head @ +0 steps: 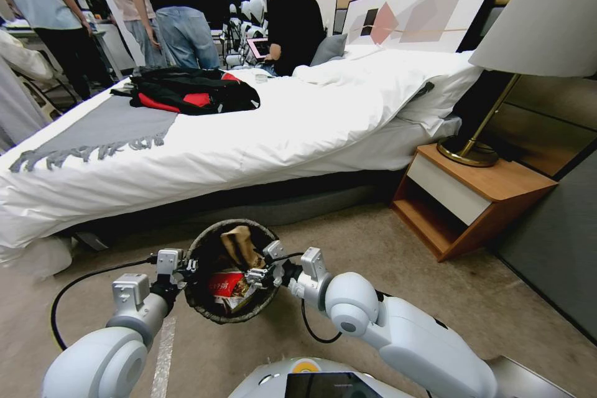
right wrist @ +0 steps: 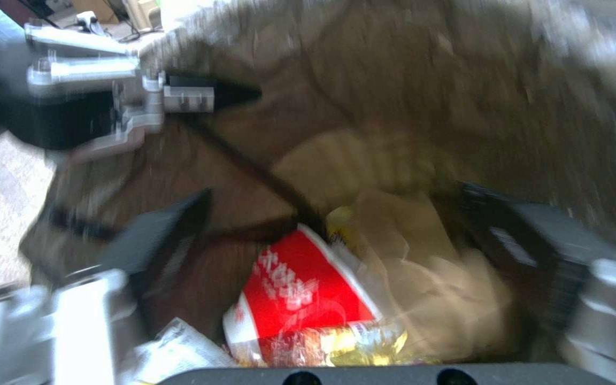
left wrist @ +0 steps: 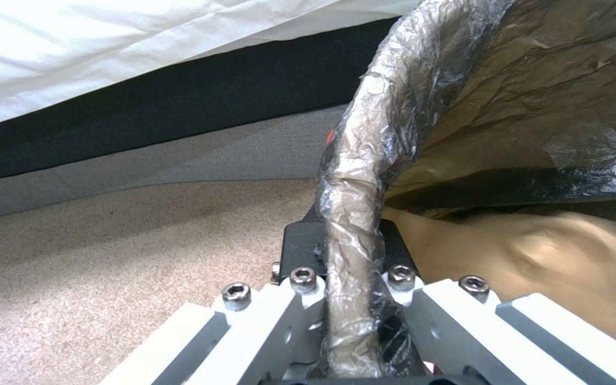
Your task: Pick up the trash bin, then pick up the garbage from the floor and place it into the trash bin.
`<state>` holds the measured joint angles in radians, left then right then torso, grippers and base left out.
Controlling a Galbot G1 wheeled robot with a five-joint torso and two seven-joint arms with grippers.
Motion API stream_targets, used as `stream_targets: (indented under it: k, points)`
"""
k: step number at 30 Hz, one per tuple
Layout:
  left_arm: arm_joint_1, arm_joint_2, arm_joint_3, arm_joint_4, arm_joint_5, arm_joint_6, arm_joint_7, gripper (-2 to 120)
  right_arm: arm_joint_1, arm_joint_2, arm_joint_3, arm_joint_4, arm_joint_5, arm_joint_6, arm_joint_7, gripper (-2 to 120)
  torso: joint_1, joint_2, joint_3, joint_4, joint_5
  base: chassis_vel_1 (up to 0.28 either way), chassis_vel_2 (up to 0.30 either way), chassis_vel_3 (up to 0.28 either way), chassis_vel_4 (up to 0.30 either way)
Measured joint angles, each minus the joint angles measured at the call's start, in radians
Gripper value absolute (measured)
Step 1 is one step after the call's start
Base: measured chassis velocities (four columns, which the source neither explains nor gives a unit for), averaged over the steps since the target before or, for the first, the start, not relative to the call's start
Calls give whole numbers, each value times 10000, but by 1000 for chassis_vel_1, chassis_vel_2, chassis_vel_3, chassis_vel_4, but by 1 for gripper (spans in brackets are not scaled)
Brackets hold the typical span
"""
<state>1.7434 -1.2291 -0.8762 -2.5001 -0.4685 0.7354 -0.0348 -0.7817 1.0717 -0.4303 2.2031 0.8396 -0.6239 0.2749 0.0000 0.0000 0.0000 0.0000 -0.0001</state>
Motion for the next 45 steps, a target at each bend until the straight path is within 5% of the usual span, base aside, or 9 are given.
stream_targets:
  k: [26,32,37,40,43,45]
  points:
    - [-175,20,44,0,-189,1,20,1,501,-128,267,76,345,-5,217,100,0,0,0,0,1,0,0,0,0]
    - [-186,21,14,0,-209,1,12,1,-209,-973,1753,952,546,283,78,100,0,0,0,1,2,0,0,0,0]
    - [-245,-6,-4,0,-209,1,-2,1,-1969,-1845,3451,1442,-1236,2216,-266,100,0,0,-1,2,3,0,0,0,0]
    - [-289,0,-9,0,-208,1,-4,1,-2626,-1814,4160,1454,-1849,2584,-295,100,0,0,-1,2,3,0,0,0,0]
    - [-248,-7,-42,0,-208,1,-6,1,-4929,-1485,6449,1663,-3170,3180,-402,100,0,0,-1,-3,3,0,0,0,0]
    - [-264,-9,-47,0,-209,1,-6,1,-5397,-1327,6949,1735,-3379,3319,-320,100,0,0,-1,-1,3,0,0,0,0]
